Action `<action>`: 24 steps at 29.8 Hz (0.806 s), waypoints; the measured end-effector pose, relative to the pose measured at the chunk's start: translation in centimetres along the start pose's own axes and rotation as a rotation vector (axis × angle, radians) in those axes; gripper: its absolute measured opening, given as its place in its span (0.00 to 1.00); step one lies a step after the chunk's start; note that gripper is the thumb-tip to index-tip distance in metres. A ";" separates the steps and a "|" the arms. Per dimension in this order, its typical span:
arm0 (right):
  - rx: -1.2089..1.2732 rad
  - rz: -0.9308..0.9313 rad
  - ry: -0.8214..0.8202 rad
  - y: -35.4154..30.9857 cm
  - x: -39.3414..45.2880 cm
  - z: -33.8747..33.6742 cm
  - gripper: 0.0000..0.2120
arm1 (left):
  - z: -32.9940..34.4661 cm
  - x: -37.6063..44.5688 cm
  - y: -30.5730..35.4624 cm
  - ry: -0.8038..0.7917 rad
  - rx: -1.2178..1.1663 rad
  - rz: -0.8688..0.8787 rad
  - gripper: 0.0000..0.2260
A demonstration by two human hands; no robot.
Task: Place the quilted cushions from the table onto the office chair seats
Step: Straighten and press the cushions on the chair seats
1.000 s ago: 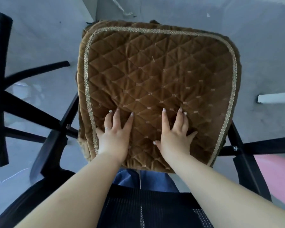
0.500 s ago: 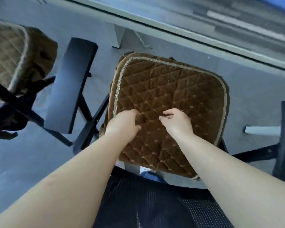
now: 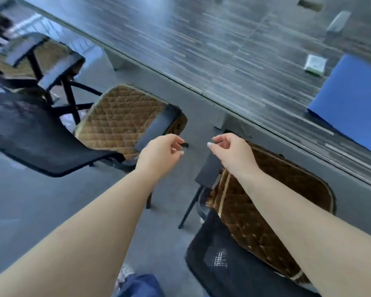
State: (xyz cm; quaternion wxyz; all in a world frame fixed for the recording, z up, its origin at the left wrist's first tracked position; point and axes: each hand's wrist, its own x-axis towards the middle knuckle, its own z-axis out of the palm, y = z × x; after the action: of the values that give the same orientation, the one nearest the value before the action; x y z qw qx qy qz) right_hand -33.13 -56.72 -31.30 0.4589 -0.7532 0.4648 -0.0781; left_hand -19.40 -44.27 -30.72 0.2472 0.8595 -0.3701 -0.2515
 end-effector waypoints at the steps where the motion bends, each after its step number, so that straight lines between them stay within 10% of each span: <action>1: 0.003 0.001 -0.008 -0.7 -0.3 0.2 0.13 | -0.5 -0.2 -0.3 0.018 -0.035 -0.015 0.11; 13: 0.053 -0.106 -0.040 -19.0 -4.1 18.5 0.09 | -27.1 -4.7 -19.5 0.258 -0.208 -0.035 0.07; 24: 0.095 -0.034 0.013 -24.1 2.3 24.1 0.09 | -33.2 2.9 -24.9 0.131 -0.226 -0.023 0.09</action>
State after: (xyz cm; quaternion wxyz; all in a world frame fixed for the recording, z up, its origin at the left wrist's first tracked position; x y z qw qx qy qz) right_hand -3.60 -40.12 -27.26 0.4899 -0.7377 0.4506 -0.1129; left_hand 15.52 -23.53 -21.76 0.3633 0.8449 -0.3124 -0.2379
